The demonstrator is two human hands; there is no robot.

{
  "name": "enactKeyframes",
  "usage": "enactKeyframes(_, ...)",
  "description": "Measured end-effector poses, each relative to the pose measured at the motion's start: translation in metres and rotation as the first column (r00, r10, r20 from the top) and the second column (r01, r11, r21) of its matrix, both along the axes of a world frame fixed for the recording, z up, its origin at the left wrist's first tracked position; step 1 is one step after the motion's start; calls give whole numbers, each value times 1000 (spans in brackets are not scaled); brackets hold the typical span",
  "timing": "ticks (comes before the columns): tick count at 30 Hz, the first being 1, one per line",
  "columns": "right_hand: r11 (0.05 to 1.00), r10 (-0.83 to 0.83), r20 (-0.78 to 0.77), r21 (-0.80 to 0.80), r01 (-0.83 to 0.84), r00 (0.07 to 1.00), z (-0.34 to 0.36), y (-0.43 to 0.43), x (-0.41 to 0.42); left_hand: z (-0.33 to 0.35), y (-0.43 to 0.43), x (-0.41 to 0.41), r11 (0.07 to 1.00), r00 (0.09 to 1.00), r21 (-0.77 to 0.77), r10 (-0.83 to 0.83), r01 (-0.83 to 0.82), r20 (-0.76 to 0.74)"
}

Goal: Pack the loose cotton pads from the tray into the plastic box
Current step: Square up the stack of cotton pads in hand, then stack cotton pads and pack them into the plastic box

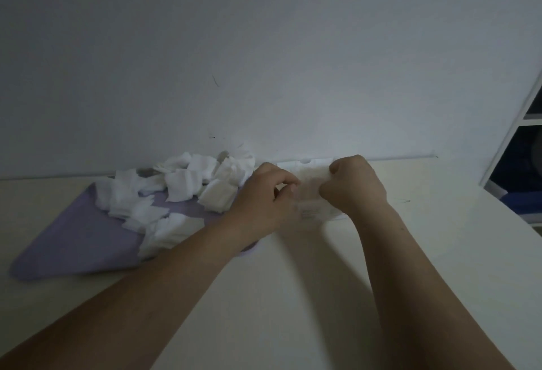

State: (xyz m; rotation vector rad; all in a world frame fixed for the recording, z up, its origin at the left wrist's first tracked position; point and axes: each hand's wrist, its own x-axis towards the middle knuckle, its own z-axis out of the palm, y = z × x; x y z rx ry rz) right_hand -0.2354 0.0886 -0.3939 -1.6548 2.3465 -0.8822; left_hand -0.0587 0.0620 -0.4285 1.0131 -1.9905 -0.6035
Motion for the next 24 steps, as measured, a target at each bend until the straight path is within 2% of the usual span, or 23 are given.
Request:
enactKeyframes(4, 998, -6, -37, -56, 4, 999, 5, 8, 14, 7, 9, 42, 994, 996, -88, 70, -65, 53)
enactKeyframes(6, 982, -12, -115, -191, -10, 993, 6, 10, 27, 11, 15, 70, 983, 981, -133, 147, -130, 129)
enactKeyframes(8, 932, 13, -166, -355, -72, 986, 3, 12, 46, 16, 21, 99, 950, 913, -173, 301, -261, 275)
enactKeyframes(11, 831, 182, -274, -472, -297, 944, -9, 19, 85, 16, 30, 137, 884, 761, -206, 466, -420, 451)
enactKeyframes(14, 767, 487, -226, -351, -537, 844, -26, 27, 123, 1, 37, 168, 844, 645, -195, 512, -499, 568)
enactKeyframes(17, 746, 614, -135, -222, -628, 778, -38, 33, 136, -15, 36, 178, 874, 684, -86, 432, -477, 588)
enactKeyframes(20, 787, 596, -121, -109, -608, 794, -42, 31, 130, -19, 29, 173, 902, 777, -47, 394, -428, 492)
enactKeyframes(24, 784, 610, -155, -29, -620, 777, -47, 24, 125, -21, 15, 163, 948, 889, 28, 287, -317, 356)
